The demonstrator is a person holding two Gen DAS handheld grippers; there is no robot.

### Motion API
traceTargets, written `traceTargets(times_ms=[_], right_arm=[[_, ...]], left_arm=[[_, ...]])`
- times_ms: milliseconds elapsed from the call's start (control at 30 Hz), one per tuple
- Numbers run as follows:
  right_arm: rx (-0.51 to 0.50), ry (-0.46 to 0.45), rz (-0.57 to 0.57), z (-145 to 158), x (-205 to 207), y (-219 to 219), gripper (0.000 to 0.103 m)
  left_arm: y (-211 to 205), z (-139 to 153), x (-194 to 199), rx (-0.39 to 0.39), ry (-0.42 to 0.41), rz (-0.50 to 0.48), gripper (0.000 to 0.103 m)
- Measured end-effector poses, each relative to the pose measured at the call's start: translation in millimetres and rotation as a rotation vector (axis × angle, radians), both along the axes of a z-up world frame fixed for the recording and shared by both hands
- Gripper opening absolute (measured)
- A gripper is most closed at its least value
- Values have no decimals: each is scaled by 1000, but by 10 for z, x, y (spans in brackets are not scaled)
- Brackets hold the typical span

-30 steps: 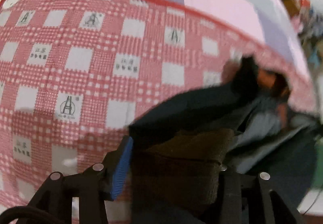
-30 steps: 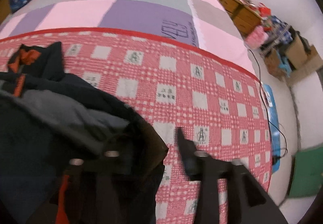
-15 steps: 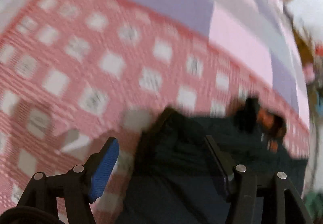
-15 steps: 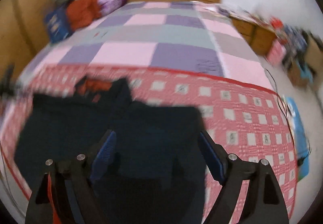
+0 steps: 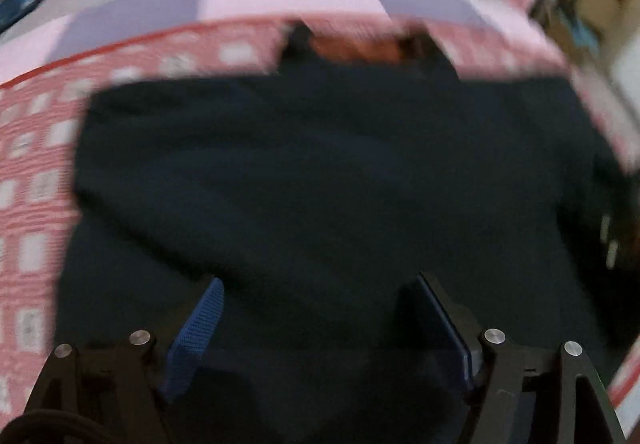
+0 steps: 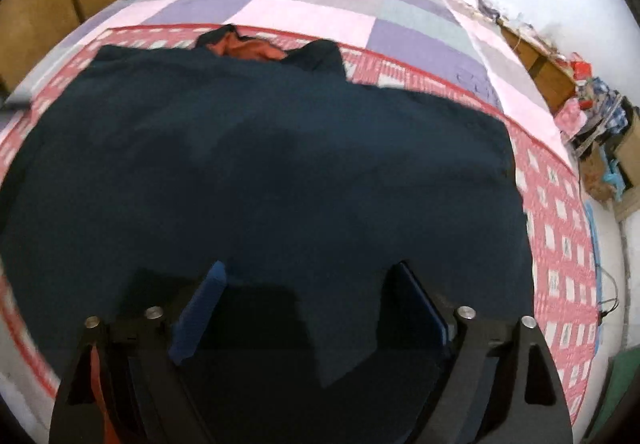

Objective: Fold large clothes

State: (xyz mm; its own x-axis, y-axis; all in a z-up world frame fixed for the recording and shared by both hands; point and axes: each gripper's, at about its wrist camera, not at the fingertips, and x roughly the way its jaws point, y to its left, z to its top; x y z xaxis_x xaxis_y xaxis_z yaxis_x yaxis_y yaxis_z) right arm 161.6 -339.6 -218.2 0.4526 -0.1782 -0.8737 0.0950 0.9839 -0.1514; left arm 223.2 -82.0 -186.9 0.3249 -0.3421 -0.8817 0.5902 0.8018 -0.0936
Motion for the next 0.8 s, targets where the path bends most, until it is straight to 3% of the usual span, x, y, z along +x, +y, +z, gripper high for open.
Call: traceTargets(times_ms=[67,133,367,500,633,800], right_arm=[[3,9,-30,-58,269,-83,103],[9,17,-45,-89,508,-175,103],[-12,49,-94,-240,1350,-357,103],[26,28,-125,-216,1525,-512,103],[68,-87,-136,102,1217,-471,102],[38,-182,-105,473,43,-213,102]], left_arm=[[-97,-94,80,-10,-35,26,91],[-148,-142,277,-36,-34,85,99],[-490,-199,743,49,-65,91,103],[-529,-287,874,73,-88,106,103],[-445,-220,813,31,-94,135,98],[-211,162,70,-83,-181,69,98]])
